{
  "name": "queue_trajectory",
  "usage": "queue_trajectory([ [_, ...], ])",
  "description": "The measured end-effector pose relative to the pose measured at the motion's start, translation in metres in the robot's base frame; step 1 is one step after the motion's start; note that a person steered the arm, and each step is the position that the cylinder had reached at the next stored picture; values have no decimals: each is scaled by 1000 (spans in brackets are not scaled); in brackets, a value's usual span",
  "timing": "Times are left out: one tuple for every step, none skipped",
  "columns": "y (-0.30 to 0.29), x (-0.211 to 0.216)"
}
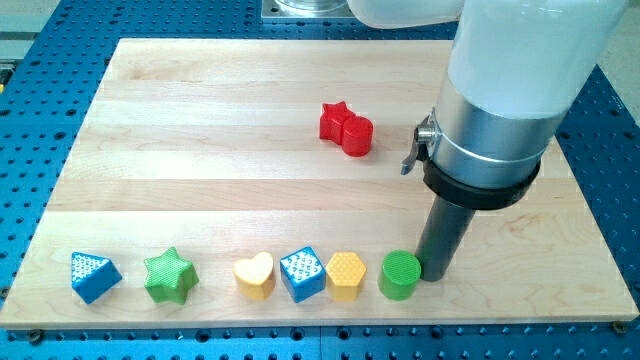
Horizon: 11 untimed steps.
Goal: Move the red circle top right side of the green circle
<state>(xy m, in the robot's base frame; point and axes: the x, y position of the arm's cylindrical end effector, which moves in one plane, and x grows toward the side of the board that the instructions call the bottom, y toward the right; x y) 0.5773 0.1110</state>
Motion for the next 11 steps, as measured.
queue_trajectory([
  [0,0],
  [8,-19],
  [-4,-50],
  [-75,-69],
  [-139,-91],
  [-167,-163],
  [-163,-213],
  [-108,-215],
  [-25,-193],
  [8,-137],
  [-7,-143],
])
